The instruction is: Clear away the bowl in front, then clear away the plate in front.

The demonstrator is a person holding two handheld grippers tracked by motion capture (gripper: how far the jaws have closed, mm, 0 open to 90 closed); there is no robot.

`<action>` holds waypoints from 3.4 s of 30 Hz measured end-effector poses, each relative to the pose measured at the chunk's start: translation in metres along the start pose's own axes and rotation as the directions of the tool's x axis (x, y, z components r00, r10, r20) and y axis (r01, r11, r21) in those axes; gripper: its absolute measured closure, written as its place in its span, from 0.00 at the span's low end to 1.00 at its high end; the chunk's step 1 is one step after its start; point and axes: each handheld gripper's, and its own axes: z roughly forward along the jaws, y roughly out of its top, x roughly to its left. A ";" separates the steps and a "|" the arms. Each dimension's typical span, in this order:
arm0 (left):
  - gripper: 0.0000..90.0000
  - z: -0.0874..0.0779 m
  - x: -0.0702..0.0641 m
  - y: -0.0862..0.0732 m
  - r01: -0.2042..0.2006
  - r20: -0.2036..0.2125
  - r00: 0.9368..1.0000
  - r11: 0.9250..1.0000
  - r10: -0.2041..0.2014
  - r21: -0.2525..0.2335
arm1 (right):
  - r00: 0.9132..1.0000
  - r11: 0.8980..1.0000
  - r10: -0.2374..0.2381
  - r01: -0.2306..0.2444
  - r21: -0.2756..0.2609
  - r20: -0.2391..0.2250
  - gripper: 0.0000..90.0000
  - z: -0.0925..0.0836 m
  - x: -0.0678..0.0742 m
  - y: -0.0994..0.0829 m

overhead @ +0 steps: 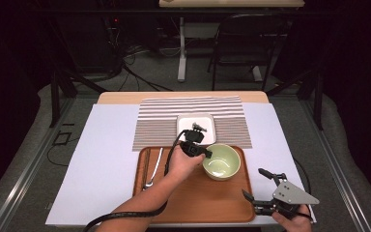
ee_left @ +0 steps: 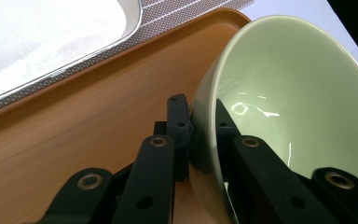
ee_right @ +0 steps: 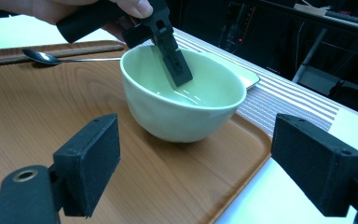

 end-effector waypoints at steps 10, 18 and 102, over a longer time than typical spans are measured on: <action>0.92 0.009 -0.009 -0.003 -0.015 0.019 1.000 1.000 0.014 0.006 | 1.000 1.000 0.001 -0.001 -0.002 -0.002 0.17 0.000 0.000 0.000; 0.92 0.020 -0.018 -0.005 -0.025 0.039 0.999 1.000 0.024 0.009 | 1.000 1.000 0.000 0.000 -0.002 -0.003 0.17 0.000 0.000 0.000; 0.48 -0.081 0.107 0.005 0.230 -0.146 0.952 0.943 -0.270 -0.242 | 1.000 1.000 0.007 -0.007 0.006 0.000 0.17 0.003 -0.003 -0.002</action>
